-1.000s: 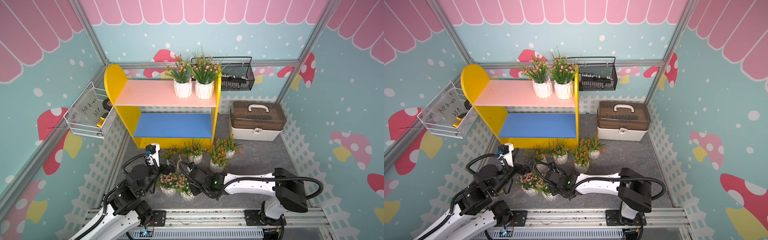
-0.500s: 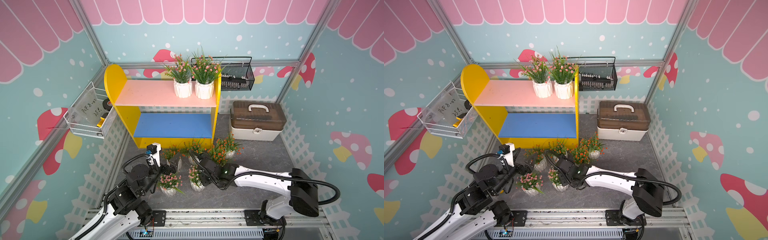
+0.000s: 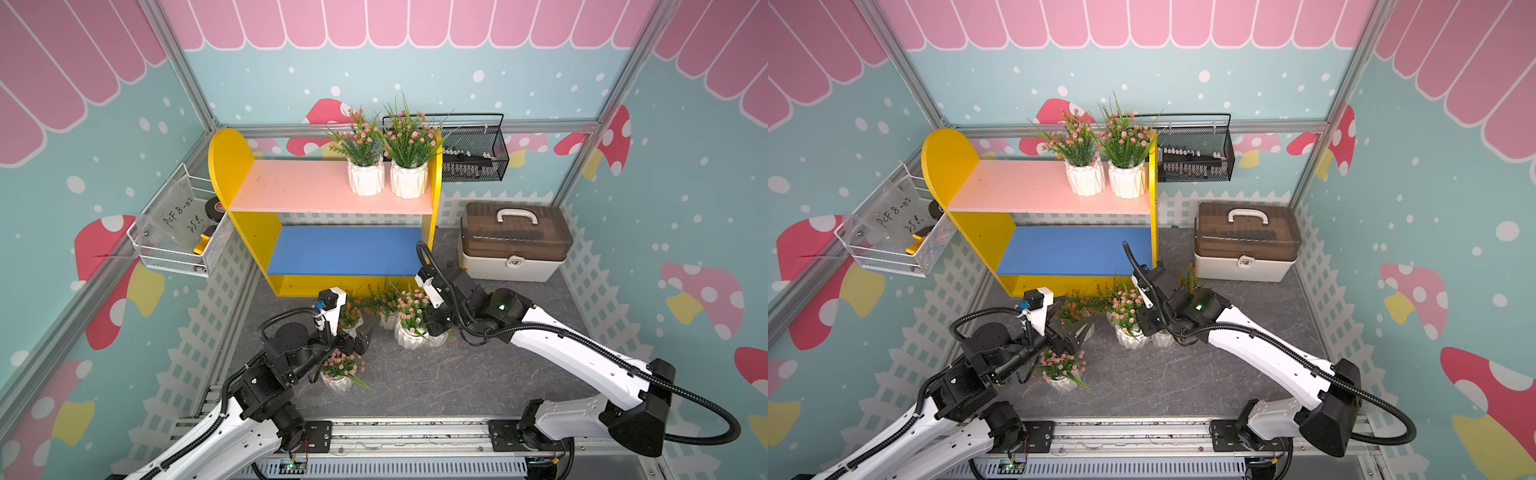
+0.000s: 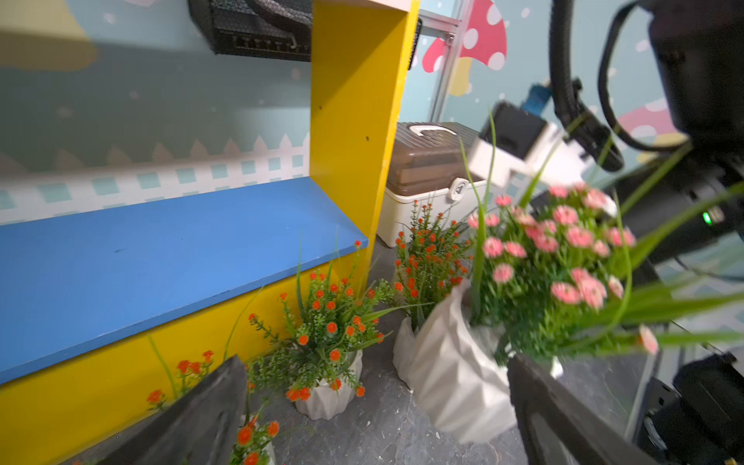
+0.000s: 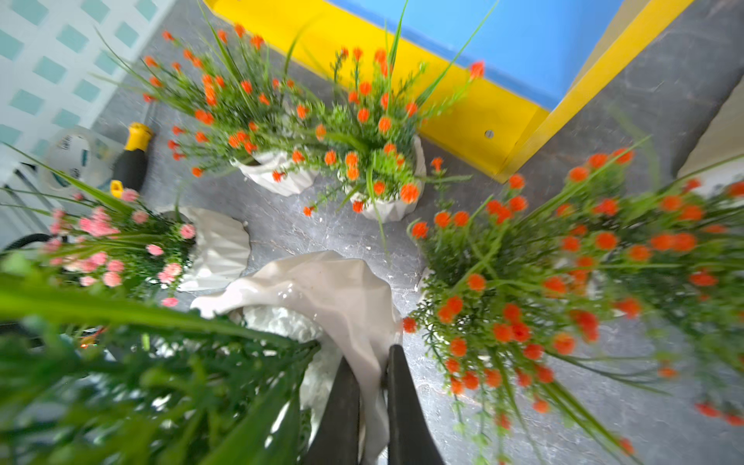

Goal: Place the baby's breath potted plants on the rack by color
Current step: Pick up the baby's breath potted plant from the center of the board, then place the baby's breath potted plant on the rack.

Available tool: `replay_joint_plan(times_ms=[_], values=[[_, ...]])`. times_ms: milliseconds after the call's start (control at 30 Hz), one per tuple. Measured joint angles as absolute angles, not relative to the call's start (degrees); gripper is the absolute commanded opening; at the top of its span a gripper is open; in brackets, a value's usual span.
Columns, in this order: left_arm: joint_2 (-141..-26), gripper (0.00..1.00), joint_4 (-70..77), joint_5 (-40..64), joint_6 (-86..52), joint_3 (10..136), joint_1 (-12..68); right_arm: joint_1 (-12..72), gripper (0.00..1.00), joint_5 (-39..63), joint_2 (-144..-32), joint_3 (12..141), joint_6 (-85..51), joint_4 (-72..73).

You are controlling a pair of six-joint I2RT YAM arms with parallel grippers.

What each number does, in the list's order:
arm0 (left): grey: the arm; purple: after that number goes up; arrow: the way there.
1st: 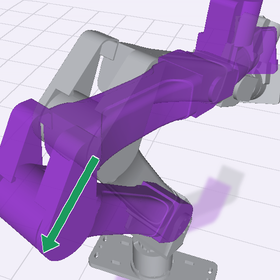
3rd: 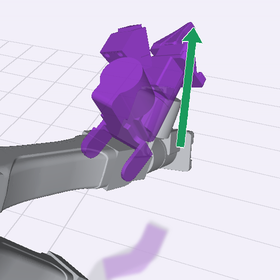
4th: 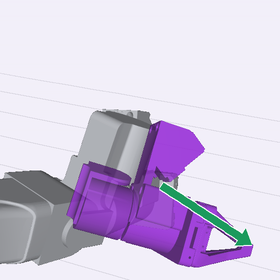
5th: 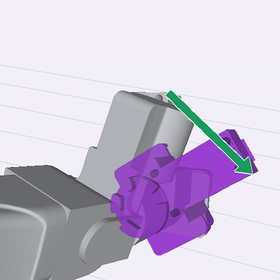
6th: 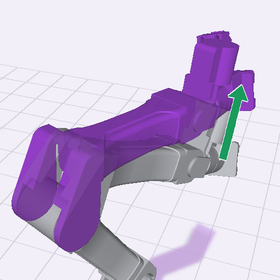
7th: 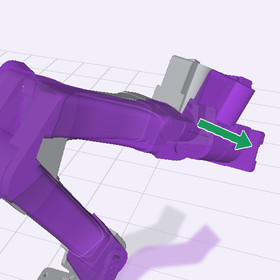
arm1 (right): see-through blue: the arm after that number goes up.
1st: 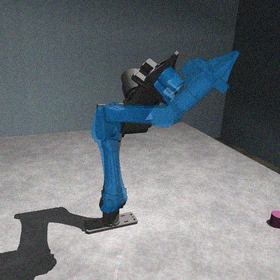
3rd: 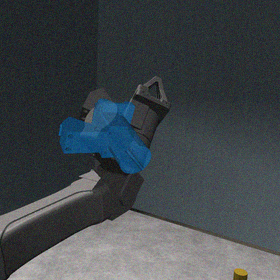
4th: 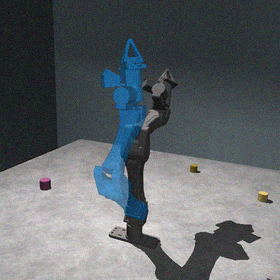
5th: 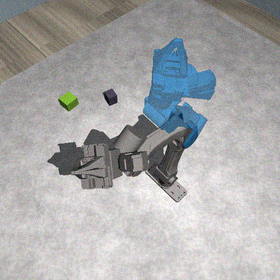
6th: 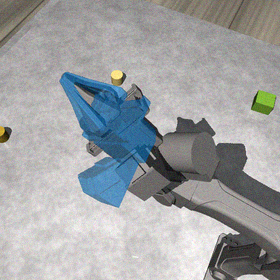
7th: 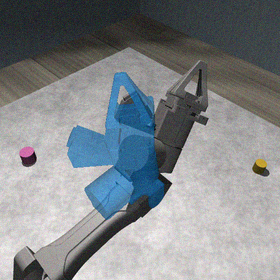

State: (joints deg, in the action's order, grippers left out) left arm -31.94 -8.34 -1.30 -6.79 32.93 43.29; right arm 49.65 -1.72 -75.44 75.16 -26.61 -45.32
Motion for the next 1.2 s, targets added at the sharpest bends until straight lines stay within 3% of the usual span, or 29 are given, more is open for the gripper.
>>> replay_joint_plan(times_ms=[367,1200], values=[[-34.11,0.99,0.49,6.28,-1.23,27.79,47.77,44.6,0.03,5.54,-75.55,82.85,-22.61,-52.49],[-51.05,0.99,11.2,0.6,3.29,30.74,56.21,44.56,0.03,11.73,-77.97,86.89,-22.04,-54.08]])
